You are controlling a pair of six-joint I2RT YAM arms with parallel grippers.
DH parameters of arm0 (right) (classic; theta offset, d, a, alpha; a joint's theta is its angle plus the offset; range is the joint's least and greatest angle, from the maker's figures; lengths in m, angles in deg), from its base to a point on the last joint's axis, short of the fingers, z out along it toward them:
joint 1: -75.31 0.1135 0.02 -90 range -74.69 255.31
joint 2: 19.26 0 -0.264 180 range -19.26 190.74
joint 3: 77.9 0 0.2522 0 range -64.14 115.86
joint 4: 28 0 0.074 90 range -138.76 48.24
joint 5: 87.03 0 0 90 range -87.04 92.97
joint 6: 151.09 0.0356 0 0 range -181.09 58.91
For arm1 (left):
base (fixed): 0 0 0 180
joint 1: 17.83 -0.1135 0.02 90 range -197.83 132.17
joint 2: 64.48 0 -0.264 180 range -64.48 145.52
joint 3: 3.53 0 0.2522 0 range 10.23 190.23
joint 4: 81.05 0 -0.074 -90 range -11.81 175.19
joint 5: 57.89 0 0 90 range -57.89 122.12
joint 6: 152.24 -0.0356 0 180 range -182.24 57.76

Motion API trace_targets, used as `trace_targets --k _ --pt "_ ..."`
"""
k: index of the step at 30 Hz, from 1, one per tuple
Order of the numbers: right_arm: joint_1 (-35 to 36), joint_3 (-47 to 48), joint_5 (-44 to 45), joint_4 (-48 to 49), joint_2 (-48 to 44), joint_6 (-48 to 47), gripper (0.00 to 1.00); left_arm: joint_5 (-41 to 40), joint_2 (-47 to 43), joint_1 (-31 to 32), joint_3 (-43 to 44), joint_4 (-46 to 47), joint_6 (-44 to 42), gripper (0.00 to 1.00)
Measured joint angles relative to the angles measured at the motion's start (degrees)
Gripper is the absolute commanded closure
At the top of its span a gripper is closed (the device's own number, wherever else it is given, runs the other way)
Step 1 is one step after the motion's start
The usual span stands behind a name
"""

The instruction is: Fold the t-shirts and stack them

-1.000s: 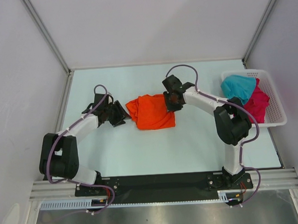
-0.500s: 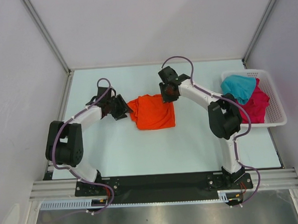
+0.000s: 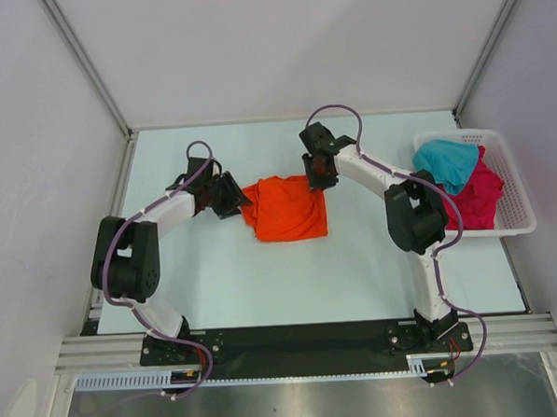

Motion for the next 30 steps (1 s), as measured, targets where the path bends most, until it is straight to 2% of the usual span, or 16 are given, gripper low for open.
trace_targets --k 12,19,30 --pt "-0.6 3.0 -0.4 0.3 2.3 -0.3 0.69 -2.0 -1.1 0.4 2.1 -0.2 0.3 0.48" --pt "-0.7 3.3 -0.7 0.4 2.7 -0.4 0.69 -2.1 1.7 2.3 5.5 -0.2 0.3 0.48" --pt "-0.4 -9.7 -0.9 2.7 -6.3 0.4 0.69 -2.6 6.5 4.5 9.0 -0.1 0.4 0.48"
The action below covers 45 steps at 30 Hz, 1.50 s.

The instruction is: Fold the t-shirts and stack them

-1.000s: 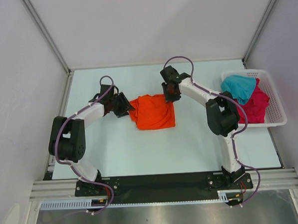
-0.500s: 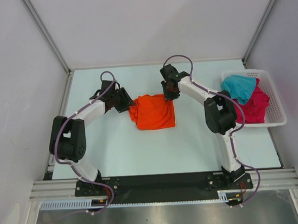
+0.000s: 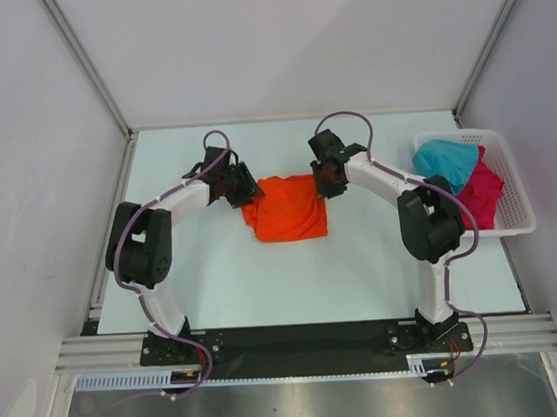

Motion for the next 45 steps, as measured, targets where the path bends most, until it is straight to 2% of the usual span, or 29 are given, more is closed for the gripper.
trace_targets --k 6,17,20,21,24,34,37,38,45 --pt "0.4 -4.4 -0.3 1.2 -4.4 0.7 0.70 -0.4 2.5 0.9 1.7 0.0 0.5 0.48" --pt "1.2 -7.6 -0.9 2.8 -4.8 1.7 0.70 -0.4 5.6 1.7 4.3 0.2 1.0 0.51" --pt "1.3 -7.6 -0.9 3.0 -4.8 1.9 0.70 -0.4 6.2 1.7 4.9 0.2 1.0 0.64" --pt "1.4 -7.6 -1.0 3.1 -4.8 1.9 0.71 -0.4 6.4 1.7 5.0 0.3 1.2 0.76" --pt "1.6 -7.6 -1.2 3.3 -4.7 2.0 0.70 -0.3 6.7 1.7 5.1 0.4 1.6 1.00" --pt "1.7 -7.6 -2.4 4.4 -2.9 2.5 0.71 -0.3 7.4 1.7 5.2 1.1 1.6 1.00" --pt "1.7 -7.8 -2.9 5.1 -2.4 2.8 0.78 -0.3 7.4 1.7 5.2 1.3 1.6 1.00" --pt "1.8 -8.0 -3.1 5.6 -2.2 3.0 1.00 -0.3 7.4 1.7 5.2 1.3 1.6 1.00" --pt "2.0 -10.2 -3.7 7.7 -1.2 3.5 1.00 -0.4 7.4 1.7 5.2 1.3 1.5 1.00"
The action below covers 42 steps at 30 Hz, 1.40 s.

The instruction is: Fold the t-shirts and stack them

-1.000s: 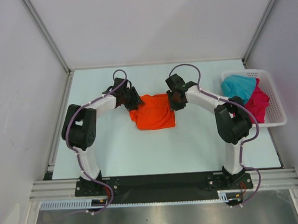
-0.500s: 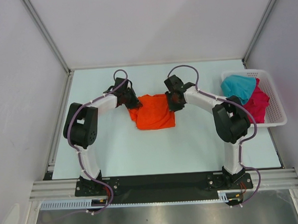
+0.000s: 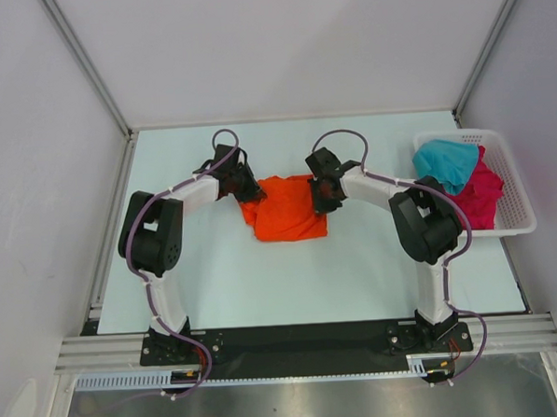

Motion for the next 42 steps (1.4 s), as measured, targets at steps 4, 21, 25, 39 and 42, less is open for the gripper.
trace_targets --k 4,21,25,39,42 --pt "0.0 -0.8 0.3 1.0 0.0 0.0 1.00 -0.2 0.0 0.0 0.0 0.0 -0.1 1.00" --pt "-1.0 -3.3 2.1 4.3 -0.6 1.1 1.00 -0.4 -0.2 -2.8 -2.0 0.0 -0.1 1.00" --pt "-1.1 -3.7 2.0 4.8 -0.8 1.2 1.00 -0.2 -0.5 -3.4 -3.1 0.2 -0.1 1.00" --pt "-1.1 0.6 2.5 -1.4 -0.5 0.8 0.75 0.9 -1.7 -4.2 -3.1 0.3 -1.3 0.53" --pt "-0.6 2.3 3.2 -3.1 -0.6 0.8 0.74 -0.3 -4.8 -4.3 -3.2 0.1 -2.0 0.51"
